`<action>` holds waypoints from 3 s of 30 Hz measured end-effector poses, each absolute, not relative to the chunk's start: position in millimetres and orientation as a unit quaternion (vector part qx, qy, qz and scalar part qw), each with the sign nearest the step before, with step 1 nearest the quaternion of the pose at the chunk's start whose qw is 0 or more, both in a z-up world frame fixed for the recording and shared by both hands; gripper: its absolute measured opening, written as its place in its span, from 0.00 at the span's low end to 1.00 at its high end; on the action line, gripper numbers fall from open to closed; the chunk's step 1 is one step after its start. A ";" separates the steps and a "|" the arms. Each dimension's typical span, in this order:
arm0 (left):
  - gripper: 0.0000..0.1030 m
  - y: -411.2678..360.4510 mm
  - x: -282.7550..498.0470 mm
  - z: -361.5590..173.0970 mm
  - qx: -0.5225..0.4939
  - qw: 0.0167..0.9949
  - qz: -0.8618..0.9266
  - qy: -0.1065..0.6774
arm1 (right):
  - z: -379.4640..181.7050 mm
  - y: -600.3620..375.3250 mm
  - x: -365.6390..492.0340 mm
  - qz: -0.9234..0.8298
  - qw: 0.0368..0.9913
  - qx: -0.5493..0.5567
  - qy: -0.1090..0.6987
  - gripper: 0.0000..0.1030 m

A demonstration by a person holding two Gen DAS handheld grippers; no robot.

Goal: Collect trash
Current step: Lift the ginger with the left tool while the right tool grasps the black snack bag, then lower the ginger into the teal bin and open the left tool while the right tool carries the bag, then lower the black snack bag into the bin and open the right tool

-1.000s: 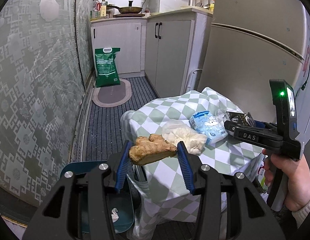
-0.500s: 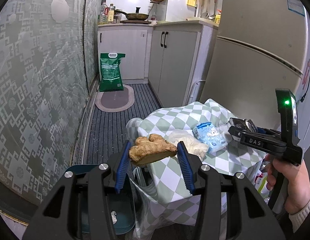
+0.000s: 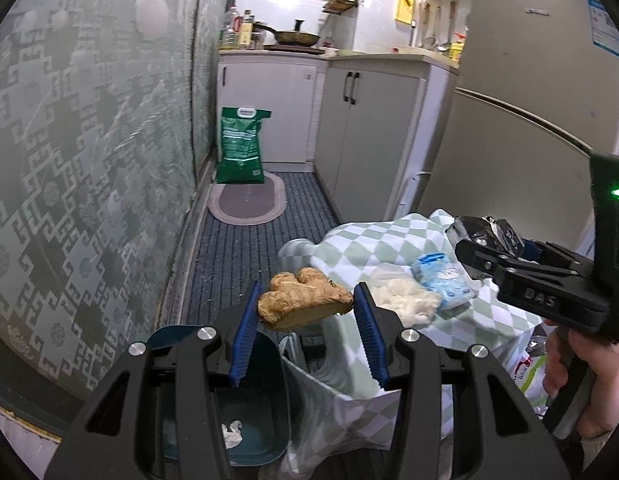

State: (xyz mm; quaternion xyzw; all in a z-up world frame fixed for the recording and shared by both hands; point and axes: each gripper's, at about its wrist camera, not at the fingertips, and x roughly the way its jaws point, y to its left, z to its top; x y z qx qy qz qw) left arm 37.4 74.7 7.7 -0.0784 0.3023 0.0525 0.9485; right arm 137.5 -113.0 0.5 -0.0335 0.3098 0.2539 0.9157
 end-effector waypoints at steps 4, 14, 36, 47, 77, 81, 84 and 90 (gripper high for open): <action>0.48 90.1 34.0 5.4 -0.088 0.945 0.067 0.308 | 5.0 -93.3 130.6 0.284 0.908 -0.039 0.305 0.70; 0.48 132.6 24.4 -12.4 -0.127 0.928 0.110 0.332 | 7.1 -54.3 116.0 0.340 0.888 -0.044 0.307 0.70; 0.48 193.6 23.9 -74.2 -0.152 0.879 0.164 0.421 | -19.6 30.3 96.8 0.421 0.829 -0.108 0.353 0.70; 0.48 208.0 29.7 -105.3 -0.147 0.857 0.171 0.464 | -51.0 64.9 99.6 0.429 0.795 -0.142 0.404 0.70; 0.56 222.6 4.3 -57.8 -0.161 0.894 0.185 0.375 | -96.0 117.9 90.0 0.421 0.761 -0.244 0.429 0.70; 0.57 223.9 1.7 -50.9 -0.170 0.898 0.184 0.363 | -107.2 122.9 89.0 0.430 0.746 -0.240 0.449 0.70; 0.57 224.7 1.9 -48.6 -0.168 0.899 0.183 0.360 | -116.3 128.5 89.2 0.434 0.735 -0.239 0.463 0.70; 0.59 220.7 -2.3 -41.9 -0.159 0.907 0.181 0.347 | -135.7 140.4 89.7 0.432 0.718 -0.244 0.488 0.71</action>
